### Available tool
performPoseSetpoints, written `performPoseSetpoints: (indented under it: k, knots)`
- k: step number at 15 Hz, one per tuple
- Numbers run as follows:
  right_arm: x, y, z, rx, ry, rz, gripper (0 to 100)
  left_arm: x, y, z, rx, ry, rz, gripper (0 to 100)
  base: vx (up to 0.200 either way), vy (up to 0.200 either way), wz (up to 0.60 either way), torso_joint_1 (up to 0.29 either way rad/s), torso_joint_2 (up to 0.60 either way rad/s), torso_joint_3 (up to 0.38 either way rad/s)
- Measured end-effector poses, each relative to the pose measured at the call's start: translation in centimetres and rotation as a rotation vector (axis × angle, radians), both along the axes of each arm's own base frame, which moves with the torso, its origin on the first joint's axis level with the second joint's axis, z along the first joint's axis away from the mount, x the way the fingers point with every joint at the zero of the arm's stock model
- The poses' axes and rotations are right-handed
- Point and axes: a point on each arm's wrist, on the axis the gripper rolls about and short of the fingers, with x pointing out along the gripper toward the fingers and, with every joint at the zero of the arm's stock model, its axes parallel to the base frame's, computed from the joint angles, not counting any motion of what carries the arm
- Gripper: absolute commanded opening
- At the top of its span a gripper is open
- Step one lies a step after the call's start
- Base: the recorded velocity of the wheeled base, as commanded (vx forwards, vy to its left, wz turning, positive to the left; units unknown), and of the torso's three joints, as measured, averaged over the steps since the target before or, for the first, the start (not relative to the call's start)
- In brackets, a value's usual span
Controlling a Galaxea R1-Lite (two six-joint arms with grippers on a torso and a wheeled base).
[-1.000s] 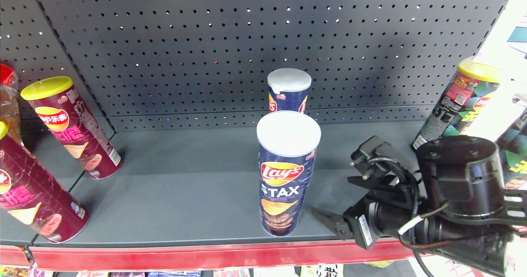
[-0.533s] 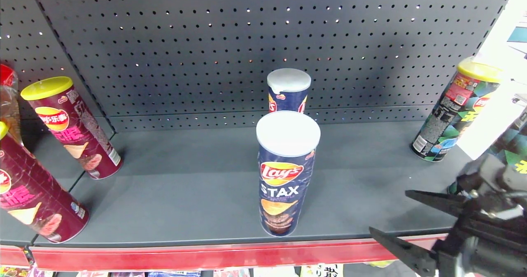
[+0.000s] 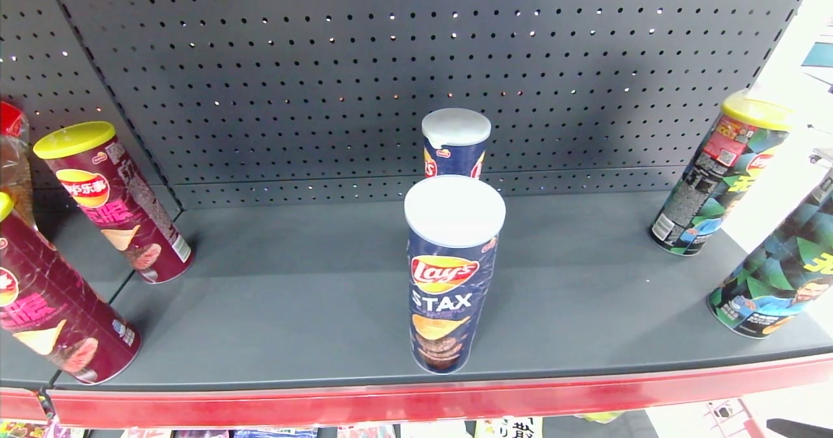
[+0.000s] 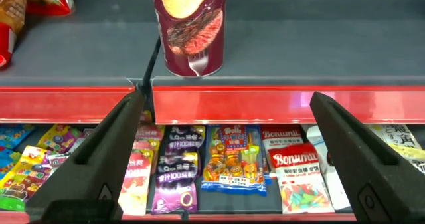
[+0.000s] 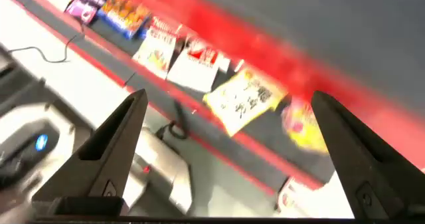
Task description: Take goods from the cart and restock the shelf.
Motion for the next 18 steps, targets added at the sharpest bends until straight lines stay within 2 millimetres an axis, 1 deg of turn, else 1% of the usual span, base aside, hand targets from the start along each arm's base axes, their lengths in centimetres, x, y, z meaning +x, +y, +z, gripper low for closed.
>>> performPoseSetpoints:
  k: [3, 5, 11, 14, 16, 17, 18]
  knots:
    - [-1.8, -1.1, -2.3, 0.002, -0.004, -0.101, 100, 0.0, 0.0, 0.0, 0.000, 0.000, 0.000, 100, 0.000, 0.000, 0.00, 0.000, 0.00, 0.000]
    - [-2.5, -1.4, -3.1, 0.000, -0.047, -0.181, 100, 0.0, 0.0, 0.0, 0.000, 0.000, 0.000, 100, 0.000, 0.000, 0.00, 0.000, 0.00, 0.000]
    - [-4.4, -1.4, -3.7, 0.033, -0.239, -0.458, 100, 0.0, 0.0, 0.0, 0.000, 0.000, 0.000, 100, 0.000, 0.000, 0.00, 0.000, 0.00, 0.000]
    - [-5.1, -1.3, -3.9, 0.058, -0.327, -0.493, 100, 0.0, 0.0, 0.0, 0.000, 0.000, 0.000, 100, 0.000, 0.000, 0.00, 0.000, 0.00, 0.000]
    - [-5.0, -1.5, -3.8, 0.115, -0.420, -0.558, 100, 0.0, 0.0, 0.0, 0.000, 0.000, 0.000, 100, 0.000, 0.000, 0.00, 0.000, 0.00, 0.000]
    - [-4.8, -1.5, -4.3, 0.177, -0.418, -0.597, 100, 0.0, 0.0, 0.0, 0.000, 0.000, 0.000, 100, 0.000, 0.000, 0.00, 0.000, 0.00, 0.000]
    - [-4.7, -1.6, -4.7, 0.190, -0.417, -0.610, 100, 0.0, 0.0, 0.0, 0.000, 0.000, 0.000, 100, 0.000, 0.000, 0.00, 0.000, 0.00, 0.000]
